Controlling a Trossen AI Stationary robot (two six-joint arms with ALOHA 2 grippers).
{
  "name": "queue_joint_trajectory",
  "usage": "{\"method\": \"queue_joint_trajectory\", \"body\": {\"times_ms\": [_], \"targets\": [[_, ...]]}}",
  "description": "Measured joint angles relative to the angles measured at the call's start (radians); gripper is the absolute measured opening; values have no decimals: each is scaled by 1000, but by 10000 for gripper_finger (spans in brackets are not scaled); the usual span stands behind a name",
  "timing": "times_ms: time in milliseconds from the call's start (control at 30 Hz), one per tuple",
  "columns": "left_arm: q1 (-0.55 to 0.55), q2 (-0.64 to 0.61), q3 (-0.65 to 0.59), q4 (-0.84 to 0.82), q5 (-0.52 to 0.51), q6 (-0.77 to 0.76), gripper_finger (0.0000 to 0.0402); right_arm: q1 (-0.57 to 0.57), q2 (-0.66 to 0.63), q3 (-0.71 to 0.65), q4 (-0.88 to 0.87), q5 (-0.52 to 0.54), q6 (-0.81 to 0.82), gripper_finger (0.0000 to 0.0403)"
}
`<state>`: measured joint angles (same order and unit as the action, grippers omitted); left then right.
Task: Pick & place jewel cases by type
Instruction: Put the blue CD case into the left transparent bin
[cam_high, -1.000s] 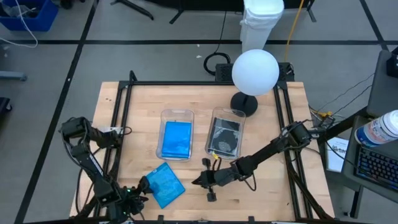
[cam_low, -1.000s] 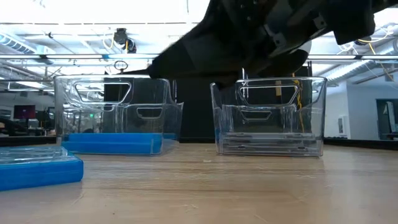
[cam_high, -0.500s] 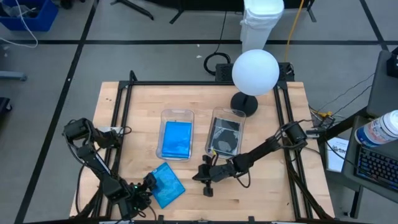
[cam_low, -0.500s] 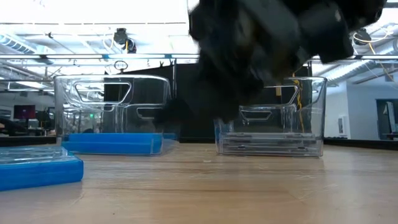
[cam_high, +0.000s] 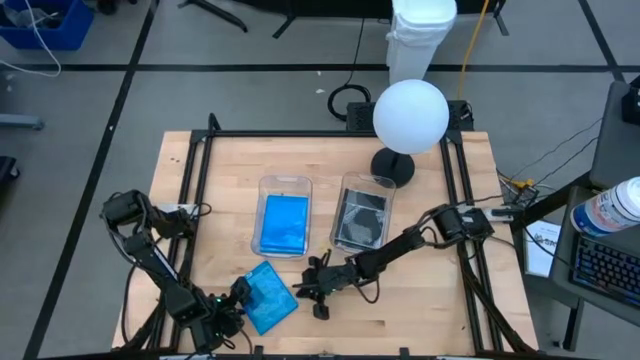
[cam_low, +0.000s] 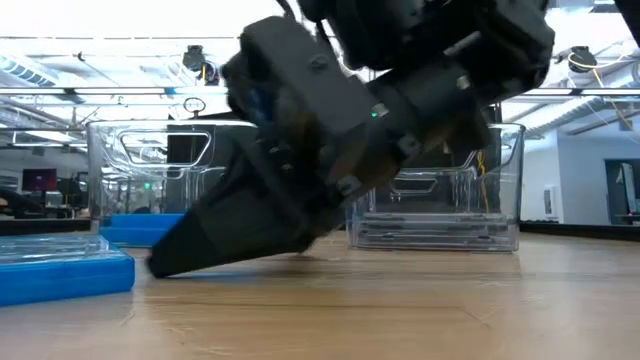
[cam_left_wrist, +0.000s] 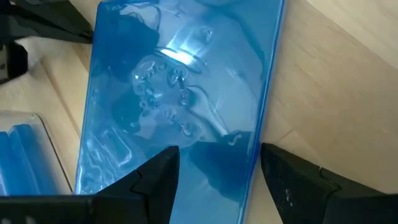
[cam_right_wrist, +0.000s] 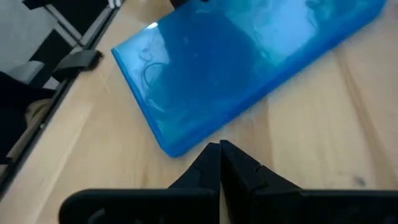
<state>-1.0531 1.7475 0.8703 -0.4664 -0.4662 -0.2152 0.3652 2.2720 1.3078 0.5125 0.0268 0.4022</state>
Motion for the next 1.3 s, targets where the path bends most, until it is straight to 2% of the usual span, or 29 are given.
{"method": "queue_joint_trajectory", "body": {"times_ms": [267, 533, 733, 1000, 1133, 1300], "targets": [[25, 46, 4, 10, 8, -18, 232, -6, 19, 35, -3, -33, -28, 0], [29, 78, 4, 59, -33, -22, 232, -5, 19, 34, 9, -79, -37, 0], [27, 86, -1, 128, -128, -18, 232, 9, 20, 34, 42, -183, -66, 0], [27, 94, -7, 153, -300, 12, 232, 24, 21, 34, 47, -214, -93, 0], [23, 94, -7, 170, -312, 58, 232, 25, 23, 33, 68, -209, -99, 0], [26, 92, -6, 164, -274, 62, 232, 26, 24, 33, 80, -203, -103, 0]]}}
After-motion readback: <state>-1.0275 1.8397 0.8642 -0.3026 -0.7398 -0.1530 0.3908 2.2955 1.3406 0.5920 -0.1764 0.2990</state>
